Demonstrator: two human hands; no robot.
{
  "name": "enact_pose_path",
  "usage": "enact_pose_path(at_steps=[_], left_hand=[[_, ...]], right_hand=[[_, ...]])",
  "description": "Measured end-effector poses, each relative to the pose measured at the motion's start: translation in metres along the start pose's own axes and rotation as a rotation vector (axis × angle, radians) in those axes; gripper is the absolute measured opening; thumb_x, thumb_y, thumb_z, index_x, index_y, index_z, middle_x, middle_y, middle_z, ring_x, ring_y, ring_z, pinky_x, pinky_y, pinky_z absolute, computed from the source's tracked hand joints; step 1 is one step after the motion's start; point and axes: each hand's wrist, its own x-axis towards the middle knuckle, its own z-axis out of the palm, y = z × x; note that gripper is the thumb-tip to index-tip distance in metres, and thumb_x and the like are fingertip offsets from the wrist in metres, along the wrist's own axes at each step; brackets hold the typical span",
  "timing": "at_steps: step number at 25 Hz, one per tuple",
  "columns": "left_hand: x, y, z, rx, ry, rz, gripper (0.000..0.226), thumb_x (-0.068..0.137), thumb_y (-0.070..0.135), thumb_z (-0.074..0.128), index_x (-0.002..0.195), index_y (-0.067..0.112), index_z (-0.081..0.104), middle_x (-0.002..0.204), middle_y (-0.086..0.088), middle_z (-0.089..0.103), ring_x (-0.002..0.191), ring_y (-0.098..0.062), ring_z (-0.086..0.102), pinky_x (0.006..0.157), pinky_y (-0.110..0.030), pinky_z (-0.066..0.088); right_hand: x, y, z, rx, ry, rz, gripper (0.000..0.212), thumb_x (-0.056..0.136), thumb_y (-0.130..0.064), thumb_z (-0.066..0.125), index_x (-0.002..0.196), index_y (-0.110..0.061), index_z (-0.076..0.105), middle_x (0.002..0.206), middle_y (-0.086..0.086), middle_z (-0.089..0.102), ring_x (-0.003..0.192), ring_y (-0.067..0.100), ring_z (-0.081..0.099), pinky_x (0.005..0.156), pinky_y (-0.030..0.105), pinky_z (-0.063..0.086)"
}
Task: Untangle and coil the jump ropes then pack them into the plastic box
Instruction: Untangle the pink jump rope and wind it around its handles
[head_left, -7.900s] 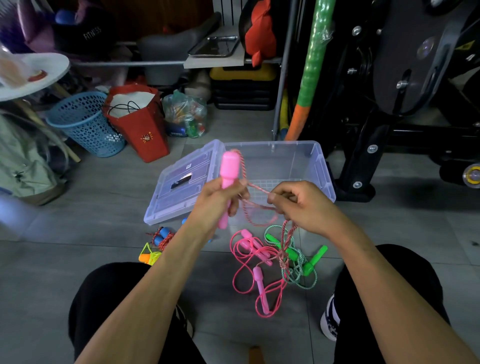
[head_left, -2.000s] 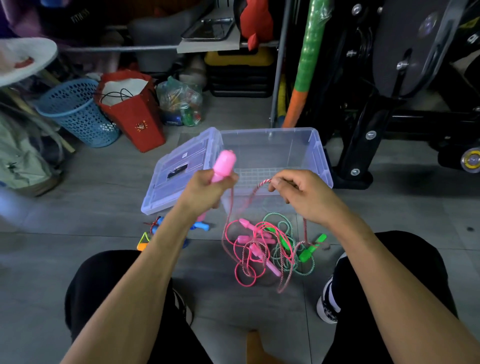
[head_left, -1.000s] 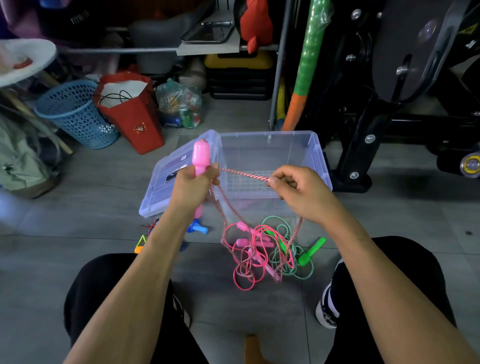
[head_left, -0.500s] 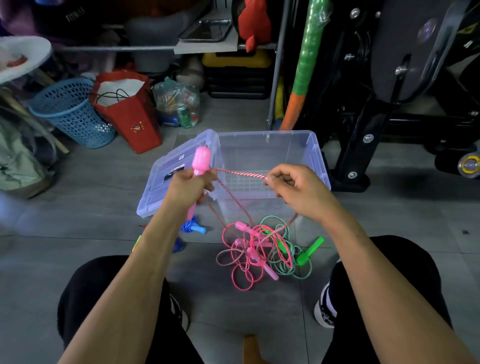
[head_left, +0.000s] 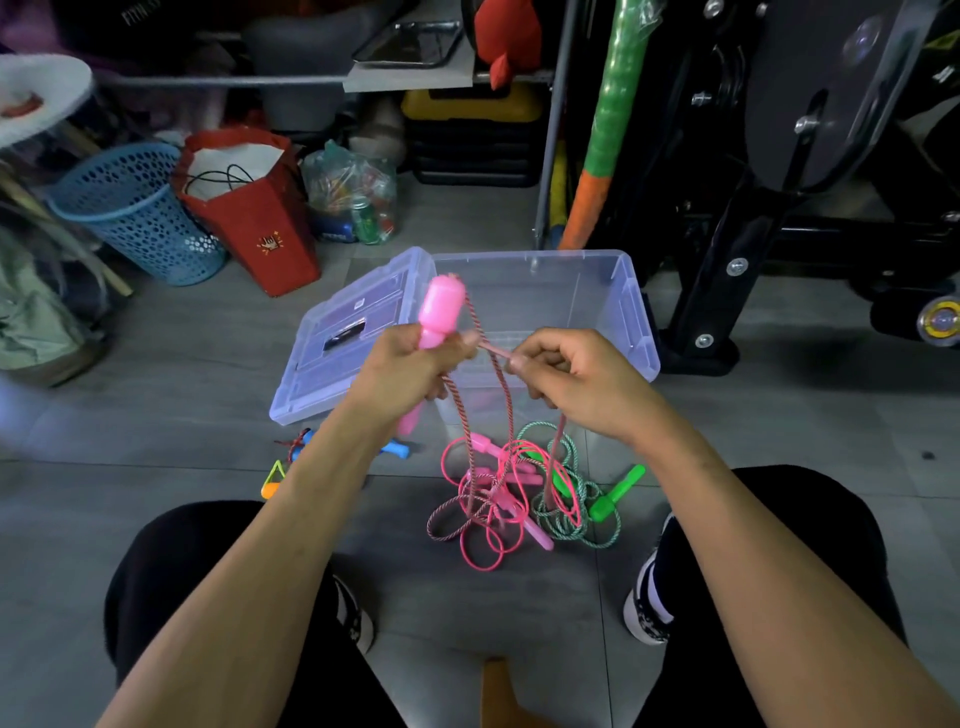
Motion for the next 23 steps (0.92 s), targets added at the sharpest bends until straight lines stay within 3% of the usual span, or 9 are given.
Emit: enact_pose_path(at_steps=[3,5,7,9,11,14,17,21,23], left_hand=[[0.010,-0.005,-0.017,-0.037,0.251,-0.073,0.018,0.086,0.022,0.070,0.072,0.012,0.065,0.059,0.004,0.051,0.046,-0.009,0.041,0.051,-0.023,0.040],[0.011,-0.010,-0.022,0.208,0.326,-0.048,0.024,0.087,0.020,0.067,0.065,0.014,0.060,0.052,0.012,0.051,0.043,-0.006,0.038,0.051,-0.022,0.037],[0.005,-0.009,-0.012,0.320,0.209,0.012,0.027,0.089,0.028,0.066,0.069,0.010,0.061,0.047,0.012,0.043,0.043,-0.007,0.035,0.049,-0.022,0.034],[-0.008,-0.003,0.007,0.260,-0.051,0.030,0.026,0.091,0.033,0.065,0.083,0.008,0.068,0.051,0.009,0.045,0.046,-0.010,0.040,0.048,-0.019,0.037],[-0.016,0.003,0.019,0.242,-0.214,0.046,0.023,0.092,0.029,0.064,0.078,0.011,0.066,0.047,0.010,0.053,0.044,-0.009,0.043,0.046,-0.017,0.038],[-0.003,0.001,0.008,0.018,0.050,0.062,0.021,0.089,0.024,0.068,0.071,0.014,0.063,0.050,0.009,0.054,0.045,-0.007,0.042,0.048,-0.019,0.036],[0.014,-0.009,-0.013,-0.045,0.288,0.021,0.021,0.089,0.023,0.069,0.071,0.013,0.062,0.052,0.009,0.055,0.045,-0.005,0.045,0.050,-0.021,0.038],[0.011,-0.014,-0.001,0.090,0.141,-0.004,0.016,0.090,0.028,0.067,0.084,0.014,0.072,0.076,-0.008,0.065,0.055,-0.014,0.046,0.052,-0.023,0.040],[0.001,-0.006,0.012,0.117,-0.033,0.013,0.019,0.091,0.032,0.065,0.094,0.015,0.073,0.070,-0.003,0.061,0.049,-0.012,0.042,0.052,-0.023,0.039]], right_hand=[[-0.001,0.004,-0.013,-0.032,0.051,0.019,0.013,0.093,-0.020,0.062,0.084,-0.013,0.068,0.068,0.005,0.065,0.063,0.013,0.057,0.062,0.032,0.046],[-0.002,0.005,-0.017,-0.019,0.058,0.003,0.012,0.093,-0.019,0.061,0.085,-0.013,0.068,0.077,0.012,0.068,0.065,0.015,0.058,0.063,0.033,0.048],[-0.004,0.006,-0.015,-0.029,0.044,-0.019,0.013,0.094,-0.021,0.061,0.085,-0.016,0.068,0.076,0.012,0.068,0.065,0.023,0.059,0.066,0.038,0.052],[-0.004,0.005,-0.009,-0.050,0.015,-0.052,0.014,0.094,-0.023,0.061,0.084,-0.017,0.069,0.067,0.007,0.064,0.065,0.030,0.058,0.065,0.041,0.051],[-0.003,0.005,-0.006,-0.039,0.005,-0.066,0.014,0.094,-0.022,0.061,0.084,-0.016,0.068,0.063,0.000,0.060,0.060,0.024,0.054,0.062,0.041,0.049],[-0.003,0.005,-0.011,-0.009,0.016,-0.030,0.015,0.093,-0.026,0.063,0.083,-0.015,0.068,0.066,0.004,0.059,0.063,0.019,0.053,0.065,0.046,0.051],[-0.005,0.006,-0.019,-0.031,0.041,-0.008,0.012,0.093,-0.022,0.062,0.083,-0.016,0.068,0.074,0.008,0.065,0.064,0.028,0.054,0.066,0.045,0.052],[-0.006,0.005,-0.023,-0.041,0.059,-0.043,0.014,0.094,-0.020,0.059,0.085,-0.017,0.069,0.084,0.012,0.071,0.074,0.034,0.060,0.063,0.038,0.050],[-0.005,0.004,-0.019,-0.056,0.036,-0.059,0.014,0.094,-0.021,0.060,0.085,-0.016,0.069,0.074,0.009,0.067,0.071,0.033,0.060,0.061,0.035,0.047]])
